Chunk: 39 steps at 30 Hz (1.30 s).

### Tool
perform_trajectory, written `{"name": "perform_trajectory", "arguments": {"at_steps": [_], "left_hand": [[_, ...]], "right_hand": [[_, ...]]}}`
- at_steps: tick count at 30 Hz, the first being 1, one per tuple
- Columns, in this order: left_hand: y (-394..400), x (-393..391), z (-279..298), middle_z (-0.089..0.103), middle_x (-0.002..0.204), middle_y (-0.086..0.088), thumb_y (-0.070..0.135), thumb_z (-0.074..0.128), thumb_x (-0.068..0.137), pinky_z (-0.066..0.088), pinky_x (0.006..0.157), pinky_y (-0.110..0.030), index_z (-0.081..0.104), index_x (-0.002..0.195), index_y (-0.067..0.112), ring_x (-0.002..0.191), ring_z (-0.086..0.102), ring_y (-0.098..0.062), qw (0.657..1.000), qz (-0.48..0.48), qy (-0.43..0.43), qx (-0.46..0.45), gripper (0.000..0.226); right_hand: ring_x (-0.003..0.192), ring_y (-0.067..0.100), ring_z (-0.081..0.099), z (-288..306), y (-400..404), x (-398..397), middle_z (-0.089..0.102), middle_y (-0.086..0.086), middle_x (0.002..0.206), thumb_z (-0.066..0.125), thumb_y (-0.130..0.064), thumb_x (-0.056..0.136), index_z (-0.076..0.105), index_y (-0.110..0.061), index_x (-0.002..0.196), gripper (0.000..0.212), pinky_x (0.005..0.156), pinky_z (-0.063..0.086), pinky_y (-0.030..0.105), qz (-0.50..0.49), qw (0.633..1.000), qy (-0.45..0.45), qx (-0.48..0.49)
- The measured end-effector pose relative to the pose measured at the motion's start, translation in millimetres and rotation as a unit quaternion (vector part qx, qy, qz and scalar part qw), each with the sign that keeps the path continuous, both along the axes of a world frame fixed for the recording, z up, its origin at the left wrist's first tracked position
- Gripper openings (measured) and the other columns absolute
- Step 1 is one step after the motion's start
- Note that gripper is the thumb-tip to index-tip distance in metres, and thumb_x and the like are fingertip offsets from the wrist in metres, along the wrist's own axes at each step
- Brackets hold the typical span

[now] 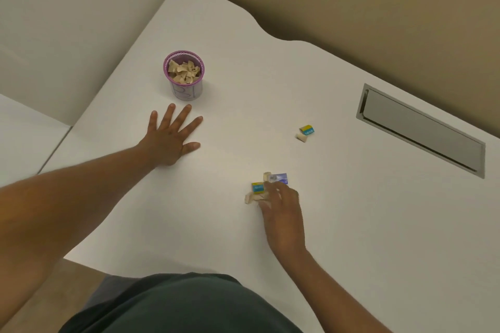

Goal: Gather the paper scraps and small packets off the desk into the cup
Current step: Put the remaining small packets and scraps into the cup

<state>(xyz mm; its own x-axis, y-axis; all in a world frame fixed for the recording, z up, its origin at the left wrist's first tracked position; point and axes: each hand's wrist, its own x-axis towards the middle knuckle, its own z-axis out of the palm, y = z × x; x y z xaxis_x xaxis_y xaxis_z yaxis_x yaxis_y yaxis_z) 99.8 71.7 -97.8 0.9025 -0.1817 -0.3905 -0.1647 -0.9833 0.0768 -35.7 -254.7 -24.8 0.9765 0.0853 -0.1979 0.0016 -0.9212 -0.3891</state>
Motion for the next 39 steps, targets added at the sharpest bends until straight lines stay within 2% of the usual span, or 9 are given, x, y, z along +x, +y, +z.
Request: {"name": "perform_trajectory", "arguments": {"at_steps": [4,10,15,18,22,28,31,35,39], "left_hand": [[-1,-3,0,-0.017,0.177,0.002,0.080,-0.007,0.090,0.006,0.127,-0.065,-0.015,0.162,0.039,0.165,-0.007,-0.035,1.000,-0.006,-0.009,-0.002,0.083],[2,1,-2,-0.022,0.176,0.006,0.079,-0.010,0.083,0.002,0.128,-0.065,-0.029,0.153,0.048,0.164,-0.012,-0.034,1.000,0.001,0.013,-0.017,0.079],[2,0,-4,-0.021,0.176,0.007,0.079,-0.011,0.083,0.002,0.127,-0.065,-0.029,0.152,0.050,0.165,-0.012,-0.033,1.000,0.005,0.009,-0.022,0.077],[0,-2,-5,-0.025,0.175,0.006,0.079,-0.012,0.083,0.001,0.127,-0.065,-0.032,0.151,0.050,0.164,-0.015,-0.033,1.000,0.000,0.019,-0.025,0.076],[8,-5,-7,-0.028,0.174,0.007,0.079,-0.013,0.083,-0.001,0.128,-0.064,-0.034,0.151,0.049,0.163,-0.018,-0.033,1.000,0.008,0.015,-0.023,0.077],[1,-1,-5,-0.026,0.175,0.005,0.074,0.009,0.097,-0.002,0.128,-0.064,-0.029,0.154,0.047,0.164,-0.017,-0.033,1.000,-0.005,0.001,-0.017,0.073],[1,-3,-5,-0.024,0.175,0.004,0.072,0.014,0.099,-0.002,0.128,-0.064,-0.023,0.158,0.044,0.164,-0.016,-0.033,1.000,0.000,-0.010,-0.013,0.075],[-2,-4,1,-0.025,0.175,0.001,0.073,0.004,0.094,-0.002,0.128,-0.063,-0.026,0.156,0.042,0.164,-0.016,-0.034,1.000,0.003,-0.005,-0.008,0.075],[0,-3,5,-0.028,0.174,0.000,0.072,-0.001,0.093,-0.004,0.128,-0.064,-0.030,0.155,0.042,0.163,-0.020,-0.035,1.000,-0.004,0.001,-0.015,0.075]], "right_hand": [[0.127,0.026,0.041,-9,8,-12,0.044,0.003,0.138,0.067,-0.031,0.096,0.043,-0.016,0.146,0.058,0.102,0.047,0.034,-0.156,0.983,0.090,0.047],[0.140,0.024,0.033,-12,39,9,0.035,0.006,0.155,0.065,-0.032,0.099,0.034,-0.012,0.154,0.066,0.116,0.037,0.034,-0.134,0.981,0.092,0.103],[0.145,0.026,0.028,-16,48,22,0.021,0.005,0.165,0.065,-0.041,0.097,0.020,-0.030,0.160,0.078,0.105,0.050,0.036,-0.005,0.994,0.102,-0.029],[0.138,0.029,0.035,-21,51,20,0.024,0.005,0.163,0.055,-0.025,0.103,0.028,-0.029,0.158,0.061,0.094,0.054,0.033,0.088,0.982,0.106,-0.127],[0.126,0.028,0.045,-23,57,23,0.039,0.007,0.152,0.054,0.011,0.087,0.047,-0.014,0.143,0.062,0.074,0.054,0.034,0.150,0.977,0.087,-0.124],[0.116,0.027,0.050,-31,54,44,0.054,0.007,0.125,0.039,0.000,0.099,0.060,-0.011,0.118,0.031,0.091,0.043,0.029,0.226,0.965,0.030,-0.126],[0.108,0.029,0.055,-30,60,52,0.057,0.012,0.118,0.049,-0.007,0.098,0.064,-0.009,0.110,0.018,0.082,0.044,0.031,0.178,0.981,0.018,-0.079],[0.109,0.017,0.056,-14,75,70,0.067,-0.002,0.113,0.060,-0.012,0.088,0.076,-0.012,0.102,0.021,0.086,0.046,0.025,0.046,0.996,0.055,0.060],[0.091,0.003,0.070,28,103,111,0.079,-0.012,0.097,0.071,-0.025,0.078,0.082,-0.023,0.093,0.019,0.077,0.052,0.018,-0.120,0.964,0.066,0.226]]}}
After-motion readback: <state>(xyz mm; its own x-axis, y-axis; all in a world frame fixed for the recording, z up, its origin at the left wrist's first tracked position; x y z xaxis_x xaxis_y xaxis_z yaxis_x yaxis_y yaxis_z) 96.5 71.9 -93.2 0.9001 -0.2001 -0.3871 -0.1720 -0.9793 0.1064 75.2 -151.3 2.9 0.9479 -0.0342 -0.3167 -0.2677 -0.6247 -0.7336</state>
